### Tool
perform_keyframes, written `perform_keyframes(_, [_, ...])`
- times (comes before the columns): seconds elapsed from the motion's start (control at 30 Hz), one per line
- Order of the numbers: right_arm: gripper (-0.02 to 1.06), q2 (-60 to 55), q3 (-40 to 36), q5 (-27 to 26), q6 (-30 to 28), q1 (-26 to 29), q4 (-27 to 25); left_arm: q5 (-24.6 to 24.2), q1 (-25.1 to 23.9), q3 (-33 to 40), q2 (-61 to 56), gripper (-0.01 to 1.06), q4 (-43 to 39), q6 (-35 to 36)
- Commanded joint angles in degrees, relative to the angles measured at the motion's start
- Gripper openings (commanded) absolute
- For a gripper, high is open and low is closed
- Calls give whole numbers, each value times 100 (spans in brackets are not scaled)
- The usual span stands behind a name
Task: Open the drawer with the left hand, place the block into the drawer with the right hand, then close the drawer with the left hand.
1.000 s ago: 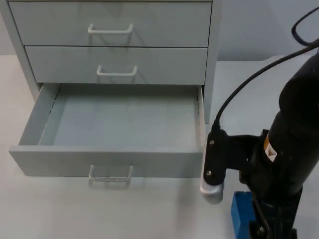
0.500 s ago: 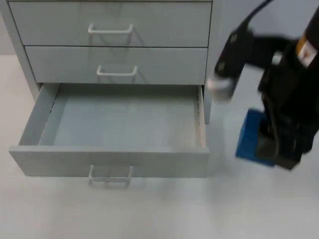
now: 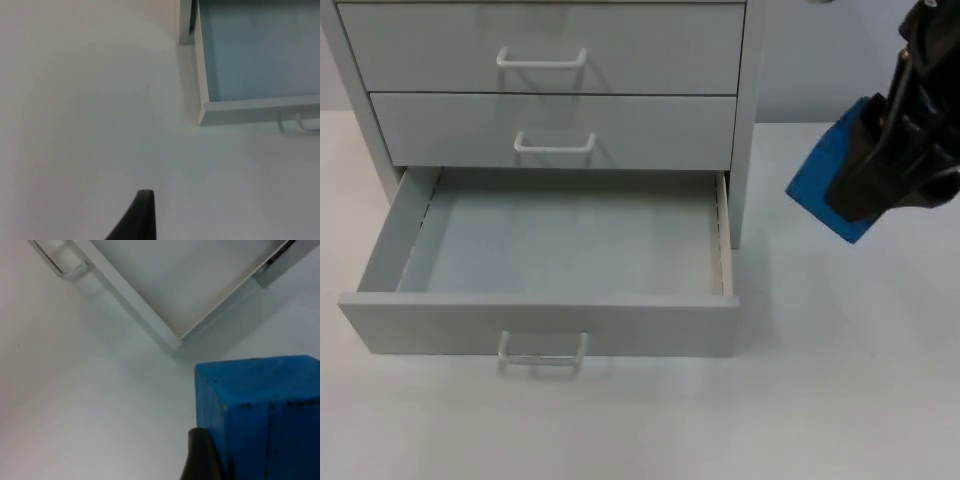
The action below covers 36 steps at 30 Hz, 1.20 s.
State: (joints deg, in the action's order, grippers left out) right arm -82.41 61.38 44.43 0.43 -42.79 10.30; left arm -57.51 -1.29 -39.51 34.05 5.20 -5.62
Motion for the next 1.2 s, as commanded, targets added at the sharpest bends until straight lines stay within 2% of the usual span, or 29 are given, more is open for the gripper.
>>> perform_keyframes(0.0, [0, 44, 26, -212, 62, -39, -166, 86, -12, -6, -37, 105, -12, 32])
perform_keyframes(0.07, [0, 44, 26, -426, 62, -39, -511, 99, -12, -6, -37, 105, -12, 32])
perform_keyframes(0.1, [0, 44, 26, -426, 62, -39, -511, 99, -12, -6, -37, 105, -12, 32])
perform_keyframes(0.23, [0, -21, 26, -994, 114, -53, -1247, 137, -12, -6, -37, 105, -12, 32])
perform_keyframes(0.27, [0, -21, 26, -994, 114, -53, -1247, 137, -12, -6, -37, 105, -12, 32])
perform_keyframes(0.33, [0, -246, 26, -1181, 527, -178, -1030, 137, -12, -6, -37, 105, -12, 32])
perform_keyframes(0.4, [0, -542, 26, -1441, 1345, -328, -271, 136, -12, -6, -37, 105, -24, 32])
perform_keyframes(0.43, [0, -542, 26, -1441, 1345, -328, -271, 136, -12, -6, -37, 105, -24, 32])
perform_keyframes(0.6, [0, -1484, 26, -2368, 4660, -575, 2240, 147, -12, -6, -37, 105, -35, 32])
perform_keyframes(0.63, [0, -1484, 26, -2368, 4660, -575, 2240, 147, -12, -6, -37, 105, -35, 32])
perform_keyframes(0.7, [0, -1856, 54, -2820, 5860, -575, 3274, 146, -12, -6, -37, 105, -36, 20])
perform_keyframes(0.77, [0, -2238, 241, -2823, 7064, -575, 4179, 195, -12, -6, -37, 105, -36, 7])
perform_keyframes(0.8, [0, -2424, 401, -2658, 7584, -575, 4641, 215, -12, -6, -37, 105, -36, 7])
perform_keyframes(0.83, [0, -2424, 401, -2658, 7584, -575, 4641, 215, -12, -6, -37, 105, -36, 7])
perform_keyframes(0.87, [0, -2685, 577, -2504, 7988, -575, 4987, 229, -12, -6, -37, 105, -36, 7])
perform_keyframes(0.93, [0, -3070, 960, -2382, 8303, -575, 5148, 236, -12, -6, -37, 105, -36, 7])
perform_keyframes(1.1, [1, -3678, 1625, -2382, 8287, -575, 5074, 236, -12, -6, -37, 105, -36, 7])
perform_keyframes(1.17, [8, -3914, 1864, -2382, 8287, -585, 5058, 236, -12, -6, -37, 105, -36, 7])
